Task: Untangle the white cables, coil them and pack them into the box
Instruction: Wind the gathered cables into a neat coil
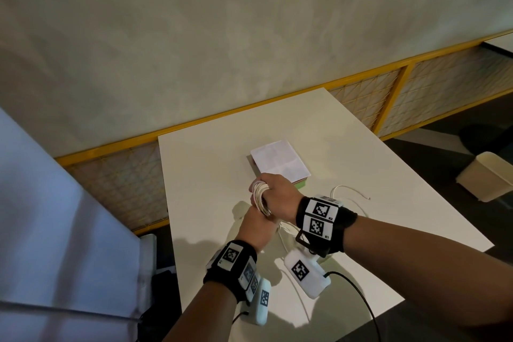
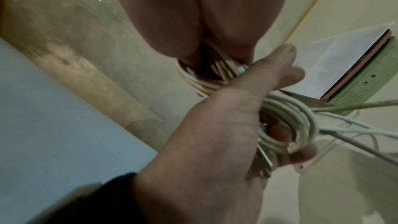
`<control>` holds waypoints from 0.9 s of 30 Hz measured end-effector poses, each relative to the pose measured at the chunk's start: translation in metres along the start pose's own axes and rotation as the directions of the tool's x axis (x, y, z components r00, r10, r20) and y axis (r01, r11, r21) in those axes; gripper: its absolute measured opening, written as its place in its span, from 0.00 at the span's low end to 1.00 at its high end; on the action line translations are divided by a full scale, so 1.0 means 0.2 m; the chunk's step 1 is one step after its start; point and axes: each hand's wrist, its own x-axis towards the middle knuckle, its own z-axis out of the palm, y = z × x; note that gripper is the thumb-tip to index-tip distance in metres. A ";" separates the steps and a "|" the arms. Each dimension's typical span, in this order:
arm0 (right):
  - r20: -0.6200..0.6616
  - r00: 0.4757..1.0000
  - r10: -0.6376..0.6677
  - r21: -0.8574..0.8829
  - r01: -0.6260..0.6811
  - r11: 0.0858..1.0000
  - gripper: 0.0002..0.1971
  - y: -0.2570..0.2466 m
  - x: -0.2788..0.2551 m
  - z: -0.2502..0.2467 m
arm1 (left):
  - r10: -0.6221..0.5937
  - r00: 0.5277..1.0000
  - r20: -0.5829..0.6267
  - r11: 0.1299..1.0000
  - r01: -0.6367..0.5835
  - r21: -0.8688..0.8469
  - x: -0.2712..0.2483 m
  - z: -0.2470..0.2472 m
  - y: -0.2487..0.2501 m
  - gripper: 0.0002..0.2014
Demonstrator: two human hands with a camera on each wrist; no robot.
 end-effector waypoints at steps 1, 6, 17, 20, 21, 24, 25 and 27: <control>-0.011 1.000 0.000 0.015 0.000 1.000 0.18 0.00 0.00 0.00 | -0.006 1.000 -0.008 1.000 0.007 0.013 0.00 0.00 0.00 0.05; -0.071 0.997 0.003 0.106 0.005 0.994 0.20 0.00 0.00 0.00 | -0.157 0.980 -0.124 0.981 0.169 0.100 -0.01 -0.02 0.06 0.19; -0.058 0.994 0.095 0.386 -0.065 0.920 0.20 -0.07 0.02 0.01 | -0.041 0.999 0.007 0.965 0.041 -0.259 0.02 -0.03 0.06 0.04; -0.040 0.994 0.102 0.379 -0.080 0.922 0.19 -0.07 0.02 0.00 | -0.022 0.998 0.065 0.932 0.044 -0.359 0.00 -0.03 0.06 0.12; -0.019 0.996 0.091 0.353 -0.079 0.932 0.18 -0.07 0.02 -0.01 | -0.023 0.997 0.078 0.910 0.054 -0.411 0.00 -0.03 0.07 0.13; 0.071 0.997 0.014 0.173 -0.027 0.985 0.17 -0.09 0.05 -0.07 | -0.032 0.996 0.088 0.846 0.074 -0.529 0.00 -0.03 0.09 0.14; 0.101 0.995 -0.012 0.092 0.003 0.996 0.16 -0.10 0.07 -0.10 | -0.043 0.996 0.074 0.824 0.078 -0.561 0.00 -0.03 0.09 0.15; 0.179 0.982 -0.054 0.073 0.042 0.996 0.17 -0.09 0.10 -0.17 | -0.072 0.996 0.046 0.783 0.085 -0.616 0.01 -0.04 0.09 0.17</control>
